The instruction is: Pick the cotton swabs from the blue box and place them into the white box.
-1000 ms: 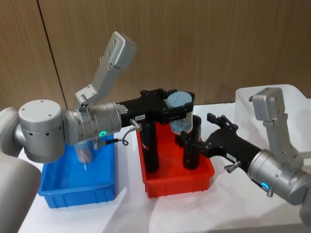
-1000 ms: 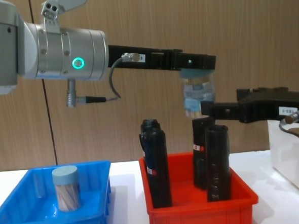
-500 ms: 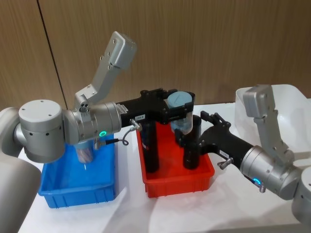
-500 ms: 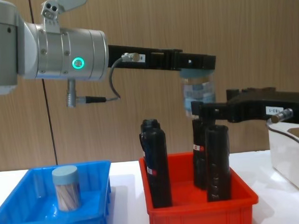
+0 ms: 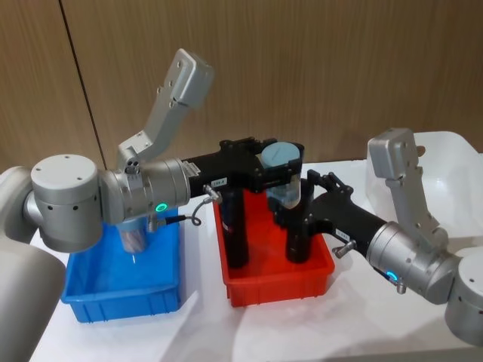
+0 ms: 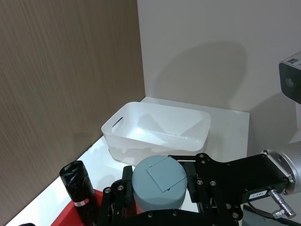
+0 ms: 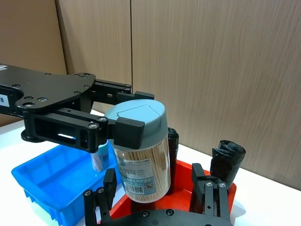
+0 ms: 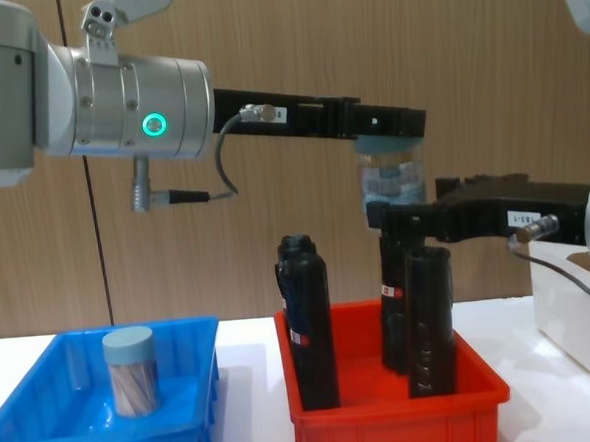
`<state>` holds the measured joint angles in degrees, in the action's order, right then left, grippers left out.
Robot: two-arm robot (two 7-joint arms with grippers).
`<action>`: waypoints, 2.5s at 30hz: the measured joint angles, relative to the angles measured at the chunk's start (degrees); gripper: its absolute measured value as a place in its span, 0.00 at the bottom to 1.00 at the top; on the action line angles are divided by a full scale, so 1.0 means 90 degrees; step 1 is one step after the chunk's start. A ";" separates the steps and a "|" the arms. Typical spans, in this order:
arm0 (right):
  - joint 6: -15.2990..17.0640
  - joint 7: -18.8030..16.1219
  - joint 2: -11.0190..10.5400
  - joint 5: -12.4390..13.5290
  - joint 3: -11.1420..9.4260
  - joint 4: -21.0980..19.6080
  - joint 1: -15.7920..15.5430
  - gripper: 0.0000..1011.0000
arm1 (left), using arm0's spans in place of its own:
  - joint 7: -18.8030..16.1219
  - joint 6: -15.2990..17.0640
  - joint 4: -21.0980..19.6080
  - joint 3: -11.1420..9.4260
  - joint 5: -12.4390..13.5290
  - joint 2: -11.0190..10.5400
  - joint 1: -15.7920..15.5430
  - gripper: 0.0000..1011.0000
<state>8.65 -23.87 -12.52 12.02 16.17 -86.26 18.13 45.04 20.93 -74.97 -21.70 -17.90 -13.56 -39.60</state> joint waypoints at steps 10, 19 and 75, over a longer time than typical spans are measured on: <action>-0.0077 -0.0016 0.0048 -0.0015 0.0025 0.0116 0.0097 0.86 | 0.0000 -0.0001 0.0000 0.0000 0.0000 0.0000 0.0000 0.66; -0.0130 -0.0031 0.0063 -0.0015 0.0038 0.0140 0.0141 0.66 | -0.0005 -0.0006 -0.0001 0.0001 -0.0003 0.0001 -0.0001 0.66; -0.0383 0.0846 -0.0127 0.0041 -0.0270 0.0870 0.0344 0.66 | 0.0001 0.0000 0.0000 0.0000 0.0000 0.0000 0.0000 0.99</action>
<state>5.20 -16.26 -13.66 12.38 13.74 -78.43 21.23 45.04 20.93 -74.97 -21.70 -17.90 -13.56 -39.60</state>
